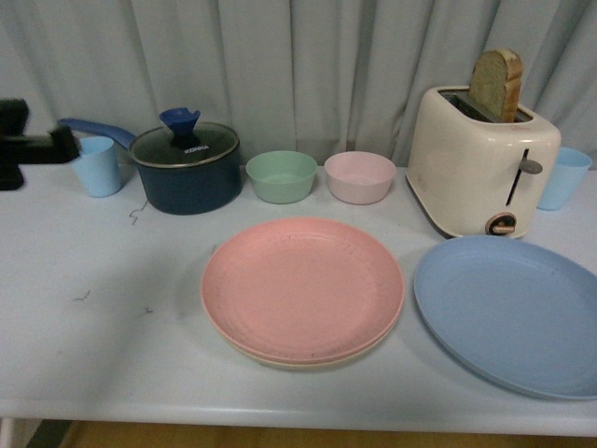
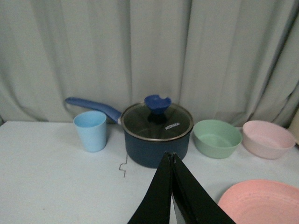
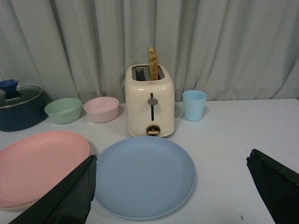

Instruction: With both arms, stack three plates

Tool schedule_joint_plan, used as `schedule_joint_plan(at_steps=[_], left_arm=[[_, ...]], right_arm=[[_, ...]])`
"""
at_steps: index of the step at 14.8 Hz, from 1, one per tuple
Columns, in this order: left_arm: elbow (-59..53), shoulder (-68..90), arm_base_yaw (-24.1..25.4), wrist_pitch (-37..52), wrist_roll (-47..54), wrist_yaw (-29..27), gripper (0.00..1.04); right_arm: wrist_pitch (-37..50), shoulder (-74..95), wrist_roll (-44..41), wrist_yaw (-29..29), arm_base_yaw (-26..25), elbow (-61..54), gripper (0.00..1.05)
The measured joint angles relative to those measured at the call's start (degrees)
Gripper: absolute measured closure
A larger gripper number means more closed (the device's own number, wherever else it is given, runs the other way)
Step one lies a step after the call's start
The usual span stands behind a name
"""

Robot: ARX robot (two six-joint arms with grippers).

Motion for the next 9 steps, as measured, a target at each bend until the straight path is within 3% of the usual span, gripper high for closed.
schedule_joint_plan(at_steps=[9], left_arm=[[-15.34,-20.2,4.13,-6.93,0.17,5.11,1.03]], right_arm=[[0.0,0.0,0.0,0.0,0.0,0.0,0.06]])
